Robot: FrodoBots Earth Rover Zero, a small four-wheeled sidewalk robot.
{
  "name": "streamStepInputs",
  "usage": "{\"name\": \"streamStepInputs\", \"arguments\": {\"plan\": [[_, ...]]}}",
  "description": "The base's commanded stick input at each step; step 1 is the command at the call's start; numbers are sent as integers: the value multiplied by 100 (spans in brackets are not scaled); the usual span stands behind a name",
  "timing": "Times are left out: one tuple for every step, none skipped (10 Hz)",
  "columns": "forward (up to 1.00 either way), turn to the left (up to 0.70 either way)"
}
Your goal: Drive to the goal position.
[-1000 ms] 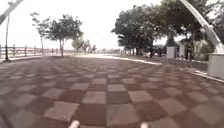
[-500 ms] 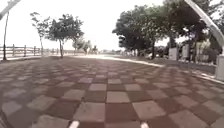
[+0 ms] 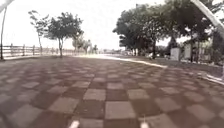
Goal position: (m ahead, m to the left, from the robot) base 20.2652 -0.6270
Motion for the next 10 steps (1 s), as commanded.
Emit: {"name": "streamStepInputs", "arguments": {"plan": [[70, 0], [70, 0], [70, 0], [70, 0], [70, 0], [70, 0], [70, 0], [70, 0], [70, 0], [70, 0]]}}
